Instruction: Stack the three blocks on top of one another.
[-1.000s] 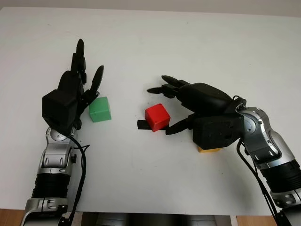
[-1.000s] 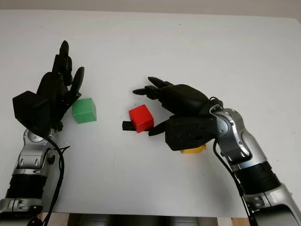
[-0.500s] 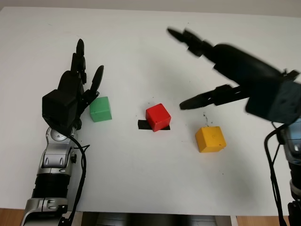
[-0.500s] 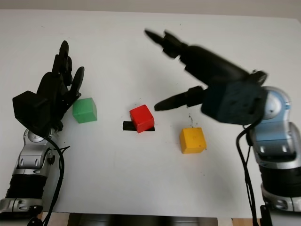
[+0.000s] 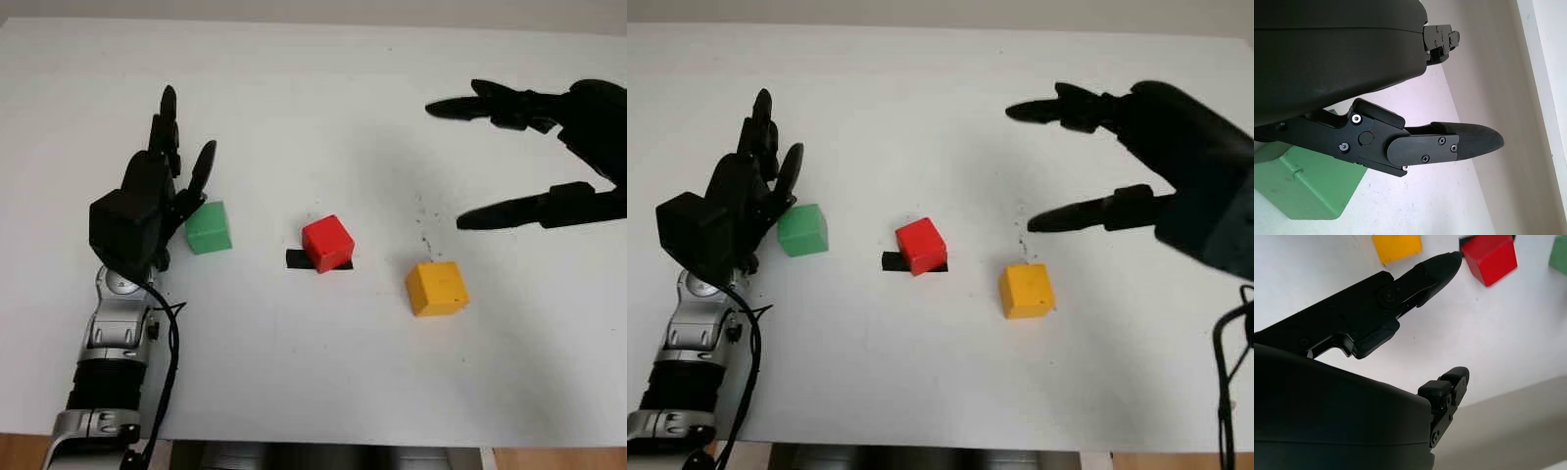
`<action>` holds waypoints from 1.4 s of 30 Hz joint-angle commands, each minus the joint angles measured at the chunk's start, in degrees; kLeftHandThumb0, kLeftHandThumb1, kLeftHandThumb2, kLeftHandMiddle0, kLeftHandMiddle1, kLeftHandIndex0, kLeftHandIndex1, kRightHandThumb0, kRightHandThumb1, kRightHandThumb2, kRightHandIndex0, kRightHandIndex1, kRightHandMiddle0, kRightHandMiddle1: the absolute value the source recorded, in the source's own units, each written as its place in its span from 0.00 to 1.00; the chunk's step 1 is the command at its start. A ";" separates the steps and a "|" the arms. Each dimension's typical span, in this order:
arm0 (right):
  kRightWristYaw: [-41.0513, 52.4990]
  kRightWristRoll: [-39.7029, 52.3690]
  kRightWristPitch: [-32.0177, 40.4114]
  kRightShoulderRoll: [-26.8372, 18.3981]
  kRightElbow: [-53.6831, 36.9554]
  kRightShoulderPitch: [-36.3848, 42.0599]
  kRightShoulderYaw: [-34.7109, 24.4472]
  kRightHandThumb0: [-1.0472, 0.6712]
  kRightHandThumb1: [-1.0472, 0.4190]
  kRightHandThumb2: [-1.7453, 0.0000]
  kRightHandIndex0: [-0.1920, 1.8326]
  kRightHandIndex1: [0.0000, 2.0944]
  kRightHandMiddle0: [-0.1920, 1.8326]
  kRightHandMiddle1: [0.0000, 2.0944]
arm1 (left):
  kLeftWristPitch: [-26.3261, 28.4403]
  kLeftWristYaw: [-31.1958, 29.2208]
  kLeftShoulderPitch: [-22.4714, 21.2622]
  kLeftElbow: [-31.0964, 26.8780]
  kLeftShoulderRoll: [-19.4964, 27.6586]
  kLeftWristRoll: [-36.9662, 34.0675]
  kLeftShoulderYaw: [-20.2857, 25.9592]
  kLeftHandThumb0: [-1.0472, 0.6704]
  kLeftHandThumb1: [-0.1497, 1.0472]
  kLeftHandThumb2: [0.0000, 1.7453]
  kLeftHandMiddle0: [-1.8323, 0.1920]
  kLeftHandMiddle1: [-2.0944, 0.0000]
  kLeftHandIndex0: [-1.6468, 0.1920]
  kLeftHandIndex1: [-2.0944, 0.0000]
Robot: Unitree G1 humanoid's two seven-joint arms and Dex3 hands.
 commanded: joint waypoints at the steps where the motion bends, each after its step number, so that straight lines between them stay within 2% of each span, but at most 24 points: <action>1: 0.36 -0.98 -1.66 -1.73 -1.48 2.13 0.64 0.19 0.17 0.97 0.15 0.02 0.35 0.05 | -0.65 -0.27 -0.72 -0.07 0.48 -0.33 0.27 0.16 1.00 0.26 0.99 0.98 0.96 0.97; 10: 0.48 -4.71 -4.57 -1.70 -1.30 7.45 5.46 0.18 0.16 0.97 0.12 0.02 0.32 0.02 | 1.05 -0.01 -0.46 -1.50 0.66 -0.08 0.08 0.14 1.00 0.26 0.99 0.97 0.96 0.97; 23: -1.22 -5.51 -5.64 -0.13 -1.51 14.10 6.17 0.19 0.15 0.97 0.08 0.01 0.28 0.01 | 2.10 -0.19 -0.02 -2.73 0.90 0.02 0.07 0.13 1.00 0.27 0.99 0.98 0.96 0.97; 32: -6.28 -12.67 -15.61 -0.32 0.77 17.96 5.93 0.19 0.13 0.96 0.07 0.02 0.28 0.02 | 2.54 -0.32 -0.18 -2.89 0.81 -0.57 0.35 0.14 1.00 0.27 0.99 0.97 0.96 0.97; 38: -8.86 -15.51 -17.46 0.85 1.68 19.07 5.93 0.22 0.12 0.97 0.07 0.02 0.28 0.02 | 2.73 -0.62 -0.46 -2.71 1.00 -0.79 0.40 0.13 1.00 0.26 0.99 0.97 0.96 0.97; 42: -12.99 -15.90 -18.27 3.88 2.98 19.65 5.75 0.24 0.11 0.97 0.11 0.04 0.32 0.04 | 2.77 -0.93 -0.72 -2.65 1.10 -0.82 0.34 0.13 1.00 0.26 0.99 0.97 0.96 0.97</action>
